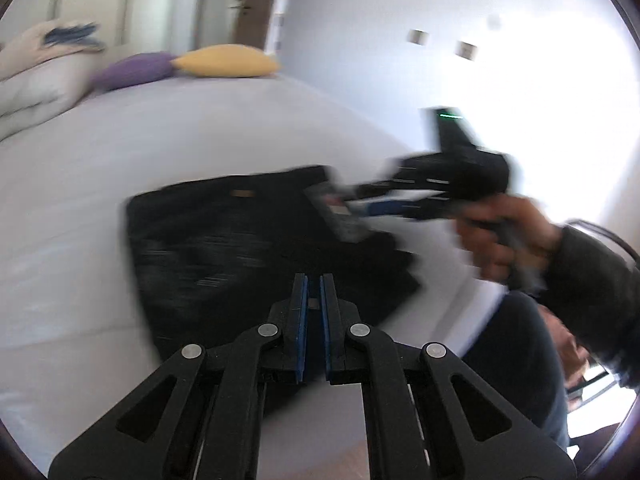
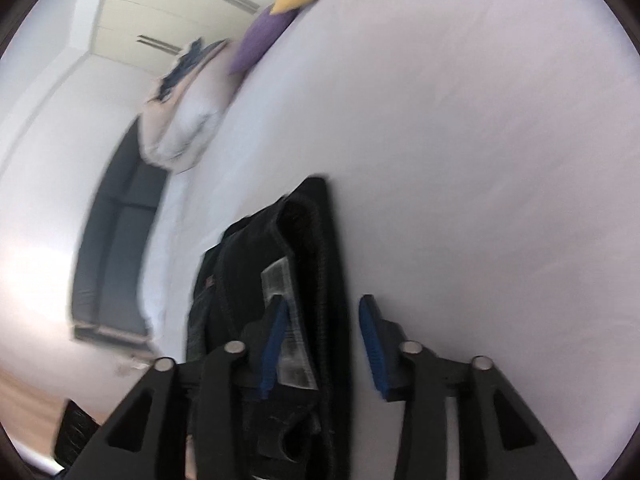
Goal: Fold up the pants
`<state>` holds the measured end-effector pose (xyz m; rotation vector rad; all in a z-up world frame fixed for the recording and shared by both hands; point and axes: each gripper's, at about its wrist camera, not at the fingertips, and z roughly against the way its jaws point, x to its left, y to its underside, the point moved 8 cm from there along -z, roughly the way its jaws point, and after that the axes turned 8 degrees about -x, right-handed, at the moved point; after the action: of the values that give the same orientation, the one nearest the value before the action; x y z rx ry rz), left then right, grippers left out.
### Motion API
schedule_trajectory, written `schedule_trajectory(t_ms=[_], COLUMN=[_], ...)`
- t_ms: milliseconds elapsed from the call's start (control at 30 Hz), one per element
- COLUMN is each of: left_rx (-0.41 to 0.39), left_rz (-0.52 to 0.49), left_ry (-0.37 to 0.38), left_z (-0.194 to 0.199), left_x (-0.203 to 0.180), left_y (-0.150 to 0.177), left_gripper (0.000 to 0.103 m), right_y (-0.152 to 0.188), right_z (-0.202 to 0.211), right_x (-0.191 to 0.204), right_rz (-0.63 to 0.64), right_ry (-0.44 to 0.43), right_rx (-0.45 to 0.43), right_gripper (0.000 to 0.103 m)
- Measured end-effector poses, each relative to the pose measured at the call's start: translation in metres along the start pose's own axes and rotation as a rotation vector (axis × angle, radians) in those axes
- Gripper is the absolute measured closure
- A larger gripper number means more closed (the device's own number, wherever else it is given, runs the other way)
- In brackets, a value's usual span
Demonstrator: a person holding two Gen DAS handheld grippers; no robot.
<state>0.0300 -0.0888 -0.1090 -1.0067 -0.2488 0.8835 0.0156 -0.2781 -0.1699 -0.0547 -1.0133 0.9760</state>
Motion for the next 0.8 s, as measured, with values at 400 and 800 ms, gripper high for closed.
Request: schedule_trajectory(t_ms=[400, 800], left_rx=[0.22, 0.218], left_rz=[-0.041, -0.042], left_ry=[-0.218, -0.224], left_z=[-0.071, -0.078], left_x=[0.076, 0.068], left_y=[0.023, 0.03], left_gripper=[0.098, 0.098], right_y=[0.058, 0.078], right_z=[-0.027, 0.004], right_x=[0.04, 0.027], right_rz=[0.079, 0.033], right_ry=[0.026, -0.043], right_rx=[0.118, 0.052], right_gripper=[0.103, 0.103])
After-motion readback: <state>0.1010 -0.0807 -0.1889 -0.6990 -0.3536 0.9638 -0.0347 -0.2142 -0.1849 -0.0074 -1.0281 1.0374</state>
